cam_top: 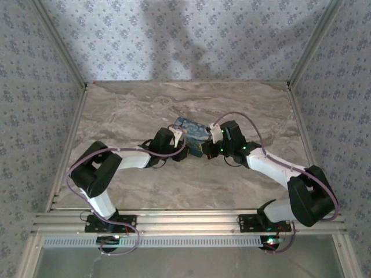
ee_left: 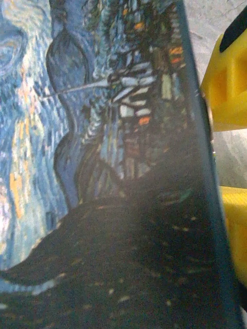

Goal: Unlock the padlock with the key

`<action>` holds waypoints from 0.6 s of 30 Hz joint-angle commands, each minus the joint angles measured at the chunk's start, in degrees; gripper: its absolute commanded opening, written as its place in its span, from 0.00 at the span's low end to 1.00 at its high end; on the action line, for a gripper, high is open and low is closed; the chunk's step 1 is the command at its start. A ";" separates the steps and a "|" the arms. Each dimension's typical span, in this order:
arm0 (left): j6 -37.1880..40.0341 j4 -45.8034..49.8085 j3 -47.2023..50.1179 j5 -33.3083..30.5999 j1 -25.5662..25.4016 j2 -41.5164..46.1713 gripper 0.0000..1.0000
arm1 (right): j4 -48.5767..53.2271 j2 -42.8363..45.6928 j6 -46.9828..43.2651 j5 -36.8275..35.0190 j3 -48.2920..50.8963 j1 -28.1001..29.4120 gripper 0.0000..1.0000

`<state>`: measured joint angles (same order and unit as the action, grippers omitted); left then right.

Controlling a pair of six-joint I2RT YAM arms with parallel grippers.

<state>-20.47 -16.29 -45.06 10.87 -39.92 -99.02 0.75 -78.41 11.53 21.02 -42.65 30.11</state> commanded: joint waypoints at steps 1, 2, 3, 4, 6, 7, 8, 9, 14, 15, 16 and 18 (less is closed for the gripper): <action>0.37 0.75 -2.04 -1.71 -0.38 -1.51 0.32 | 0.44 -2.45 0.21 2.18 -4.10 -1.40 0.00; 0.39 0.66 -2.24 -1.84 -0.33 -1.74 0.32 | 0.39 -3.29 0.05 2.64 -5.03 -1.77 0.00; 0.36 0.63 -2.31 -2.03 -0.33 -1.85 0.32 | 0.46 -4.06 0.08 3.08 -5.73 -2.23 0.00; 0.43 0.48 -2.36 -2.22 -0.39 -1.95 0.32 | 0.22 -5.18 0.20 3.75 -6.52 -2.79 0.00; 0.42 0.53 -2.56 -2.28 -0.42 -2.20 0.33 | -0.43 -7.12 0.78 5.00 -7.88 -3.87 0.00; 0.50 0.56 -2.66 -2.20 -0.36 -2.39 0.33 | -0.59 -8.21 1.01 5.55 -8.71 -4.26 0.00; 0.44 0.60 -2.74 -2.22 -0.40 -2.57 0.34 | -0.75 -9.17 1.12 5.66 -9.47 -4.44 0.00; 0.43 0.52 -2.75 -2.22 -0.35 -2.68 0.34 | -0.75 -10.01 1.16 5.54 -10.22 -4.52 0.00; 0.43 0.60 -3.11 -2.45 -0.38 -3.27 0.35 | 0.80 -15.69 1.20 4.49 -14.27 -4.54 0.00; 0.42 0.72 -3.21 -2.62 -0.34 -3.36 0.35 | 1.35 -16.69 1.17 4.22 -14.82 -4.45 0.00; 0.38 0.59 -3.36 -2.63 -0.36 -3.37 0.35 | 1.92 -17.49 1.11 4.03 -15.32 -4.23 0.00; 0.36 0.63 -3.46 -2.89 -0.35 -3.46 0.35 | 2.92 -18.60 1.04 2.93 -15.62 -3.68 0.00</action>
<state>-20.47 -16.05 -46.85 8.99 -39.92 -101.80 1.15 -95.57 12.21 24.77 -56.55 25.89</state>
